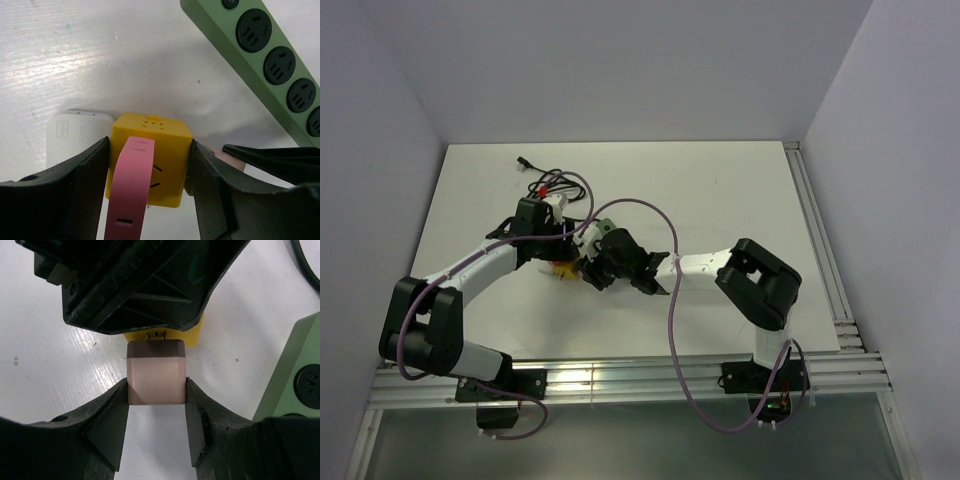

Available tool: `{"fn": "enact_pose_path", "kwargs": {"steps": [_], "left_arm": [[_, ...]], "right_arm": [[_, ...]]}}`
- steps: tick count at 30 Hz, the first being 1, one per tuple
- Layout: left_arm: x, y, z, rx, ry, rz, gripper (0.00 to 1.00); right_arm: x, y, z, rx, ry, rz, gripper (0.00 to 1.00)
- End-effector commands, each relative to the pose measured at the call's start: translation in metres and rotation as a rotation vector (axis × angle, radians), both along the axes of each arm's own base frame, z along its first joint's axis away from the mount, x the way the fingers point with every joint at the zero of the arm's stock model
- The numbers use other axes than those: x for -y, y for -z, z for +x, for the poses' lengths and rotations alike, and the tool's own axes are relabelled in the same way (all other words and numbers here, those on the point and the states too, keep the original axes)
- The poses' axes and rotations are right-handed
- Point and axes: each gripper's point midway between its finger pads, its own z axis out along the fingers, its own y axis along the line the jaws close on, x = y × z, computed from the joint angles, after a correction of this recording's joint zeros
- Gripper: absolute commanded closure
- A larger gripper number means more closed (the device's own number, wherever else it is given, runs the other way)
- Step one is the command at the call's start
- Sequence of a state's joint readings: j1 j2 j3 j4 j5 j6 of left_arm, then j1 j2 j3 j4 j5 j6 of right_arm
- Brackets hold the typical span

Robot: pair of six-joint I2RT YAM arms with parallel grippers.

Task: Insert the plug

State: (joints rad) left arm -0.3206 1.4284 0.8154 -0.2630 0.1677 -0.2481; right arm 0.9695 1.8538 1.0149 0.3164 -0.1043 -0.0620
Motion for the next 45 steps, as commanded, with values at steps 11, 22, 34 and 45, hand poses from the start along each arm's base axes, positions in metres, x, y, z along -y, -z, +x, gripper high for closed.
{"fn": "enact_pose_path", "kwargs": {"steps": [11, 22, 34, 45], "left_arm": [[0.039, 0.012, -0.055, -0.214, 0.15, -0.168, 1.0], [0.043, 0.012, -0.057, -0.227, 0.168, -0.186, 1.0], [0.045, 0.013, -0.059, -0.233, 0.18, -0.197, 1.0], [0.048, 0.028, -0.066, -0.309, 0.193, -0.184, 1.0]], "right_arm": [[-0.029, -0.07, 0.06, 0.136, 0.033, 0.17, 1.0], [-0.057, -0.06, 0.065, 0.147, 0.018, 0.118, 1.0], [-0.059, -0.087, 0.058, 0.247, 0.065, 0.207, 1.0], [-0.036, -0.105, 0.066, 0.301, 0.209, 0.321, 1.0]]}}
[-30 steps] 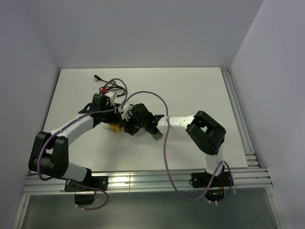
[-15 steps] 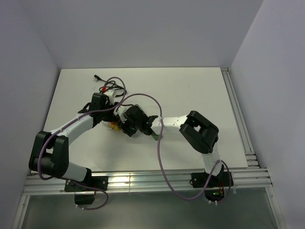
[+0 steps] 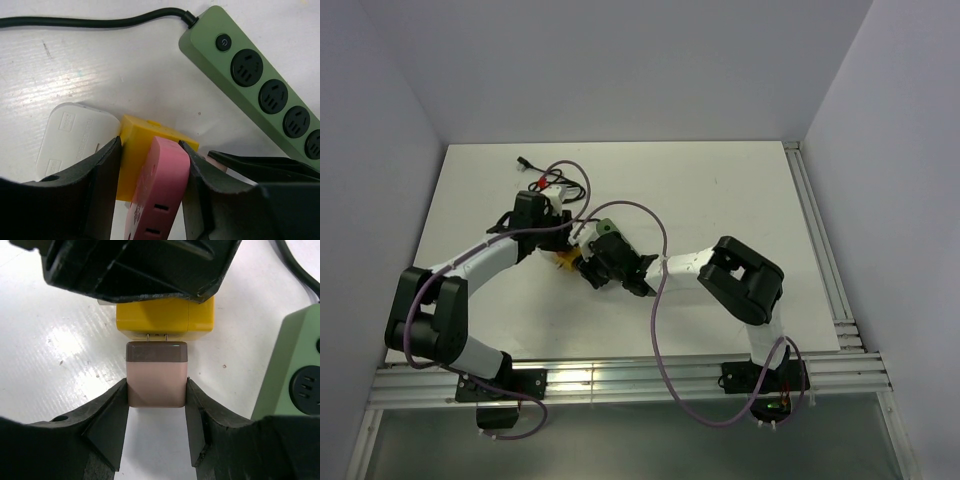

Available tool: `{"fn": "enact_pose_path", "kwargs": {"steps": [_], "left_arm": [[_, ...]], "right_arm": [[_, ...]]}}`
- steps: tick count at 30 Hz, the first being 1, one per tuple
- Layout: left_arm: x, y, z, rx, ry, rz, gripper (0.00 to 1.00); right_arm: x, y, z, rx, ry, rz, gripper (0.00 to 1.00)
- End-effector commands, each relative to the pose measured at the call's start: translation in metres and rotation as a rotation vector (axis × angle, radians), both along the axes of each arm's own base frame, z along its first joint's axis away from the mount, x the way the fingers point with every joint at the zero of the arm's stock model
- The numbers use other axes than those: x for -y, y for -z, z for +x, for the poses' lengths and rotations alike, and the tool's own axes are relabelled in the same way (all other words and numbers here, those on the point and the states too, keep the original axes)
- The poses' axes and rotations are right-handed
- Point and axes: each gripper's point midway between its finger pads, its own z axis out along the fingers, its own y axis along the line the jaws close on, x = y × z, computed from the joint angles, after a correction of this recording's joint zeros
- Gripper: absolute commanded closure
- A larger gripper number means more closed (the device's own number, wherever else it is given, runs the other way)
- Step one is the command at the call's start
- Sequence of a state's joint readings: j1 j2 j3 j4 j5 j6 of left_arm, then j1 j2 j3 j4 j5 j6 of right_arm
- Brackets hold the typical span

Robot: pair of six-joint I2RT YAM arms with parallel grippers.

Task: Insert the plug

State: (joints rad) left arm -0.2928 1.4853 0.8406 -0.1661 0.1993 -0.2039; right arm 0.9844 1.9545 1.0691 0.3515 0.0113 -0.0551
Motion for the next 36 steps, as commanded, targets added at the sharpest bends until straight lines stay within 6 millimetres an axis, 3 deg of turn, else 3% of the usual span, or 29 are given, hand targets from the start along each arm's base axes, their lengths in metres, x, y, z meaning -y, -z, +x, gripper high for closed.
{"fn": "enact_pose_path", "kwargs": {"steps": [1, 8, 12, 16, 20, 24, 27, 36], "left_arm": [[0.048, 0.033, -0.094, -0.385, 0.186, -0.158, 1.0], [0.054, 0.037, -0.1, -0.409, 0.208, -0.163, 1.0], [0.06, 0.039, -0.105, -0.424, 0.233, -0.16, 1.0], [0.061, 0.04, -0.106, -0.428, 0.244, -0.161, 1.0], [0.061, 0.04, -0.107, -0.426, 0.239, -0.16, 1.0], [0.061, 0.041, -0.108, -0.433, 0.24, -0.157, 1.0], [0.061, 0.041, -0.109, -0.433, 0.24, -0.155, 0.99], [0.061, 0.04, -0.108, -0.433, 0.239, -0.151, 1.0]], "right_arm": [[-0.03, -0.129, 0.046, 0.281, 0.111, 0.364, 1.0], [-0.045, -0.138, 0.056, 0.26, 0.066, 0.356, 1.0], [-0.042, -0.157, 0.065, 0.277, 0.121, 0.345, 1.0], [-0.05, -0.138, 0.075, 0.273, 0.129, 0.276, 1.0], [-0.051, -0.149, 0.071, 0.264, 0.142, 0.353, 1.0], [-0.05, -0.144, 0.083, 0.289, 0.197, 0.362, 1.0], [-0.049, -0.157, 0.081, 0.294, 0.194, 0.397, 1.0], [-0.043, -0.153, 0.08, 0.265, 0.187, 0.384, 1.0]]}}
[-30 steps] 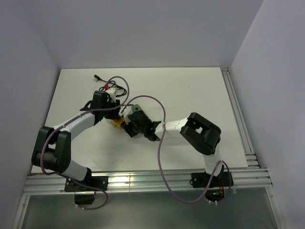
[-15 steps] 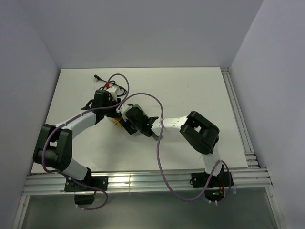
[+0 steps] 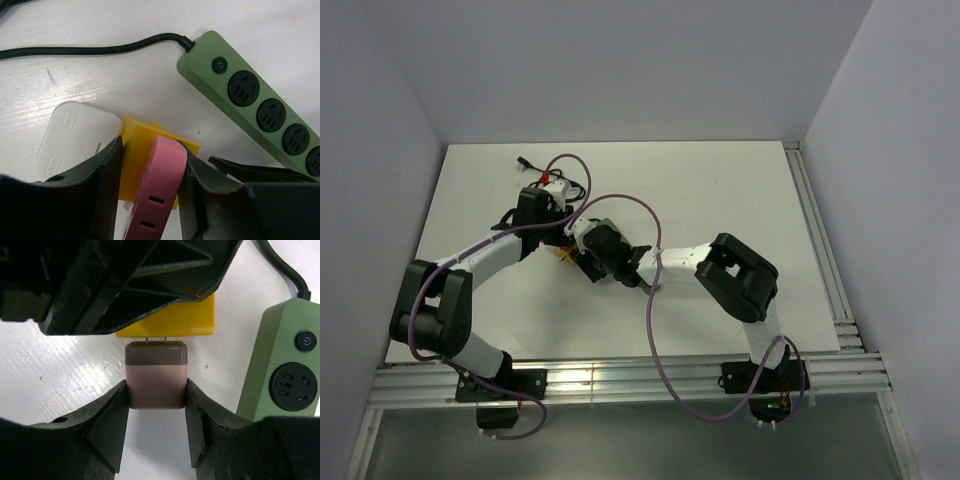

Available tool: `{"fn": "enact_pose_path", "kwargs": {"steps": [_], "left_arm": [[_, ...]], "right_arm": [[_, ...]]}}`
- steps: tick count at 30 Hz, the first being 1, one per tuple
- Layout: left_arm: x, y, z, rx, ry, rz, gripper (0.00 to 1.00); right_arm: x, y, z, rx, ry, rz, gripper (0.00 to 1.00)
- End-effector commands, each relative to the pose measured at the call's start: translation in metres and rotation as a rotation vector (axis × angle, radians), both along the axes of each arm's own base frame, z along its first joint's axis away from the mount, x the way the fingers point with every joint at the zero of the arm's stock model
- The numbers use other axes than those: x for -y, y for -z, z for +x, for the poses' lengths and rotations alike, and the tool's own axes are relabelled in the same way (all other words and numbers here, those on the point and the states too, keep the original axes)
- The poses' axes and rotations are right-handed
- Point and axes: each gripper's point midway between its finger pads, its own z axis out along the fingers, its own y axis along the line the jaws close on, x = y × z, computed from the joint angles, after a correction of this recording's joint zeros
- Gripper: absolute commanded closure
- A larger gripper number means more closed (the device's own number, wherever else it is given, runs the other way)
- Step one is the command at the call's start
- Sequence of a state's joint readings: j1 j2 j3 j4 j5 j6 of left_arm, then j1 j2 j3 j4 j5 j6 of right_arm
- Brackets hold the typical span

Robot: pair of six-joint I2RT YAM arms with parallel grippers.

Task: Insert the plug

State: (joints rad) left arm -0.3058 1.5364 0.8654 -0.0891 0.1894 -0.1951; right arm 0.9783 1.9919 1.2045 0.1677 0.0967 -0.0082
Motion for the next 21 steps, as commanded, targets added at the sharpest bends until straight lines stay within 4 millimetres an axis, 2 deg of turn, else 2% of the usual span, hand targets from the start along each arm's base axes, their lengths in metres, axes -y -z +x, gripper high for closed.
{"fn": "enact_pose_path", "kwargs": {"steps": [1, 8, 9, 11, 12, 14, 15, 18, 21], "left_arm": [[0.052, 0.042, -0.126, -0.484, 0.227, -0.135, 1.0], [0.051, 0.044, -0.126, -0.496, 0.226, -0.124, 1.0], [0.051, 0.041, -0.124, -0.485, 0.228, -0.126, 0.96], [0.051, 0.038, -0.122, -0.471, 0.222, -0.121, 0.86], [0.05, 0.036, -0.123, -0.462, 0.223, -0.122, 0.69], [0.049, 0.034, -0.121, -0.448, 0.217, -0.121, 0.53], [0.05, 0.031, -0.12, -0.437, 0.217, -0.123, 0.42], [0.049, 0.025, -0.116, -0.405, 0.21, -0.125, 0.29], [0.049, 0.02, -0.113, -0.385, 0.214, -0.132, 0.23]], "right_arm": [[-0.044, -0.152, 0.062, 0.33, 0.089, 0.436, 1.0], [-0.033, -0.153, 0.062, 0.322, 0.103, 0.417, 1.0], [-0.035, -0.155, 0.063, 0.321, 0.103, 0.418, 1.0], [-0.035, -0.15, 0.066, 0.309, 0.101, 0.394, 1.0], [-0.035, -0.145, 0.066, 0.303, 0.103, 0.383, 1.0], [-0.033, -0.138, 0.064, 0.294, 0.096, 0.372, 1.0], [-0.031, -0.139, 0.062, 0.295, 0.095, 0.375, 1.0], [-0.026, -0.133, 0.058, 0.288, 0.097, 0.361, 1.0], [-0.019, -0.129, 0.056, 0.292, 0.1, 0.344, 1.0]]}}
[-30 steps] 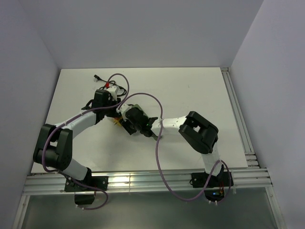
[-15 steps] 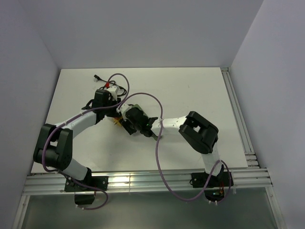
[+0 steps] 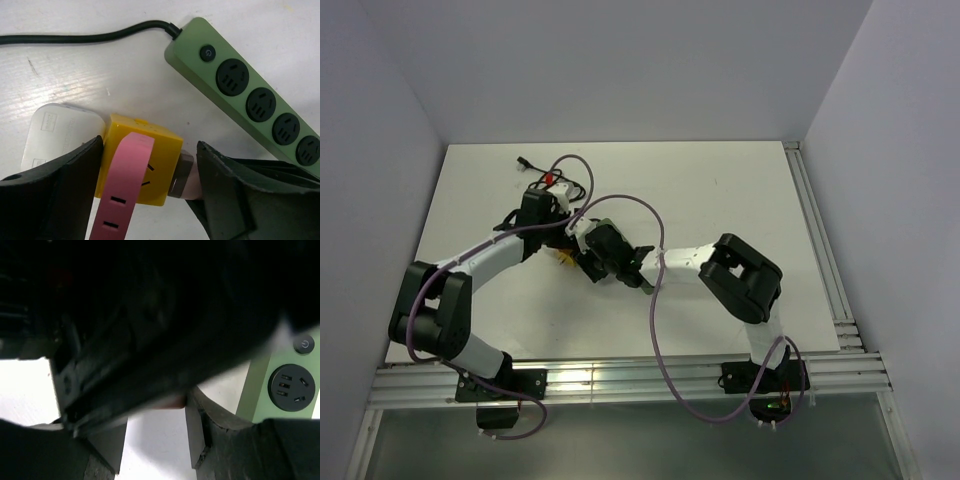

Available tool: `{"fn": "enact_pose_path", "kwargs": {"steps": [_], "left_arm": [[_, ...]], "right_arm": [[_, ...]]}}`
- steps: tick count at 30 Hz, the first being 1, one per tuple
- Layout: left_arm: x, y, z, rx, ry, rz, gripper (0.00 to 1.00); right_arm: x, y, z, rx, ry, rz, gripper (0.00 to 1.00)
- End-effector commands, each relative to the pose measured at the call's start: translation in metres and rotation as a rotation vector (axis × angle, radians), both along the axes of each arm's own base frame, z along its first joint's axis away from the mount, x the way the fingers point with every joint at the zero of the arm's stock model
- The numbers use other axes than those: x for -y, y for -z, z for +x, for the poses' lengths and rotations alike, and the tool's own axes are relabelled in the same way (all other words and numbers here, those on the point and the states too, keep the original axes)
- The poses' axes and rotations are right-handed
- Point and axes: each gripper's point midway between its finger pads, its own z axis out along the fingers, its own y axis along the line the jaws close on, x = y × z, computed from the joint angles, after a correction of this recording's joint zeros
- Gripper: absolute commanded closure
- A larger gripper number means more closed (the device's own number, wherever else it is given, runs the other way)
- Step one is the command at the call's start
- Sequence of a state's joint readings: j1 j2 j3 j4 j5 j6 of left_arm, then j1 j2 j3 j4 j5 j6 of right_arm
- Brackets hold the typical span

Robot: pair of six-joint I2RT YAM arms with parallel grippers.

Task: Insert the plug

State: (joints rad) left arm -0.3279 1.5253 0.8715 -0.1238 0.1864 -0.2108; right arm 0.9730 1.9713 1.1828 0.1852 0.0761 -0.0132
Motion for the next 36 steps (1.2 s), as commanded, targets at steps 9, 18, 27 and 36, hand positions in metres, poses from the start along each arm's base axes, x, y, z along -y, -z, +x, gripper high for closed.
{"fn": "enact_pose_path", "kwargs": {"steps": [9, 18, 27, 36], "left_arm": [[0.031, 0.0, -0.091, -0.305, 0.156, -0.189, 0.11], [0.027, -0.014, -0.081, -0.272, 0.124, -0.238, 0.01], [0.025, -0.023, -0.078, -0.247, 0.116, -0.255, 0.01], [0.018, -0.035, -0.068, -0.182, 0.073, -0.259, 0.0]], "right_arm": [[-0.007, -0.11, 0.053, 0.279, 0.121, 0.298, 0.99], [0.007, -0.104, 0.054, 0.277, 0.133, 0.305, 0.81], [0.013, -0.096, 0.061, 0.266, 0.146, 0.303, 0.73], [0.014, -0.082, 0.06, 0.249, 0.144, 0.279, 0.72]]}}
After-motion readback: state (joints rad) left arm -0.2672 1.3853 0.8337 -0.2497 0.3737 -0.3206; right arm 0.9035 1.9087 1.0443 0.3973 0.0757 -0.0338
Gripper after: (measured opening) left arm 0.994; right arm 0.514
